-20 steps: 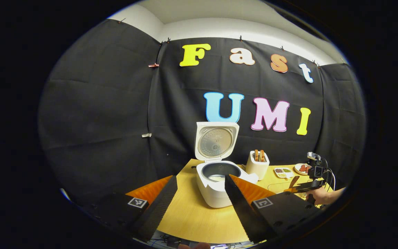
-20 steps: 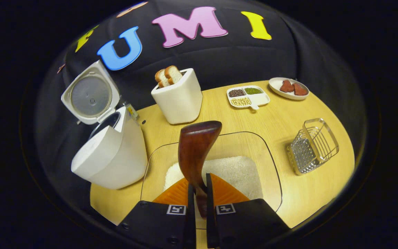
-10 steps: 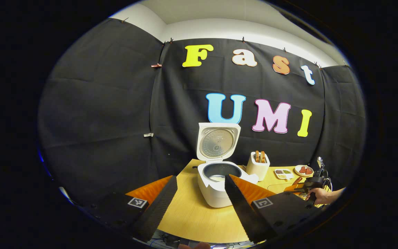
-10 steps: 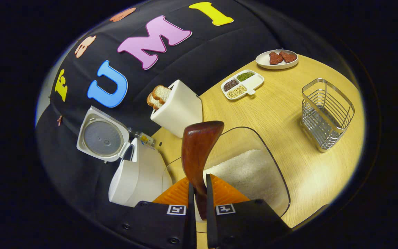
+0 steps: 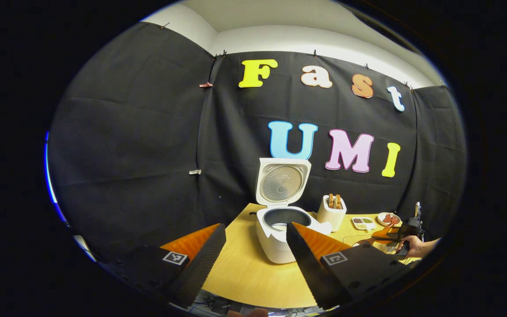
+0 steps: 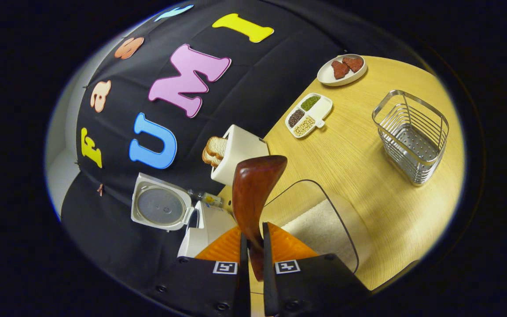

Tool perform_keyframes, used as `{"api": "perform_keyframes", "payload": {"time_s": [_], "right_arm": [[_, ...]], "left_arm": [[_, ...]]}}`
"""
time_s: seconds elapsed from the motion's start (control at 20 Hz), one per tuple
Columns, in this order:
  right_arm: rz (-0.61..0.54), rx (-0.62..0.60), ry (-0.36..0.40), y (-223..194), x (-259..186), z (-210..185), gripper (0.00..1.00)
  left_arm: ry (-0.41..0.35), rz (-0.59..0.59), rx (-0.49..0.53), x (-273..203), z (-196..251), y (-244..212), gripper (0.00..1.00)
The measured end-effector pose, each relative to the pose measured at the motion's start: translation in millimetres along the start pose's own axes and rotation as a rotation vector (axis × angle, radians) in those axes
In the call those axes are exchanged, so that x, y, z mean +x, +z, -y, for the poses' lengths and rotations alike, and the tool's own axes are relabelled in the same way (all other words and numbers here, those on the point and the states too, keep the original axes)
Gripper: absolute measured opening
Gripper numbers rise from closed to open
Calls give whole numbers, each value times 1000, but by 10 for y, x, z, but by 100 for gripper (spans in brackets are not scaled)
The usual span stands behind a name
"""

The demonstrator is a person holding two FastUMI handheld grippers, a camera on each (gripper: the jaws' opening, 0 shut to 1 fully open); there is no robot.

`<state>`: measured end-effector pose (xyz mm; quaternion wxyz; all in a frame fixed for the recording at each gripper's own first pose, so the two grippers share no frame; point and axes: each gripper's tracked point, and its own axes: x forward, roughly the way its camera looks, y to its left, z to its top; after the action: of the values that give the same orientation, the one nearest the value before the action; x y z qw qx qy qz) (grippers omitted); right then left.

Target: Close the left gripper, press the button to open the rice cooker; take a wooden spoon from the chopstick holder with the right hand, scoop a spoonful of rice and pour it into the rice cooker, then put the wooden spoon back into the chopstick holder.

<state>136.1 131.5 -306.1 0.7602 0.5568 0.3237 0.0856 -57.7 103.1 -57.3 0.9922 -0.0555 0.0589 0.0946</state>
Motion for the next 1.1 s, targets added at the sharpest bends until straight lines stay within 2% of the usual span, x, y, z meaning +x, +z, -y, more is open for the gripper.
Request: {"api": "perform_keyframes", "payload": {"time_s": [0.25,0.4,0.7,0.9,1.1], "right_arm": [[34,155,67,161,-126,-45,16],[42,157,67,198,-161,-21,17],[93,299,157,423,-374,-379,16],[117,275,178,547,-522,-699,16],[99,235,186,463,-577,-1154,16]], "left_arm": [[11,-1,-17,-26,-37,-5,95],[3,4,-27,-39,-9,0,95],[-13,10,-4,-21,38,27,95],[-23,16,-9,3,42,33,95],[-14,24,-21,49,-2,30,95]]}}
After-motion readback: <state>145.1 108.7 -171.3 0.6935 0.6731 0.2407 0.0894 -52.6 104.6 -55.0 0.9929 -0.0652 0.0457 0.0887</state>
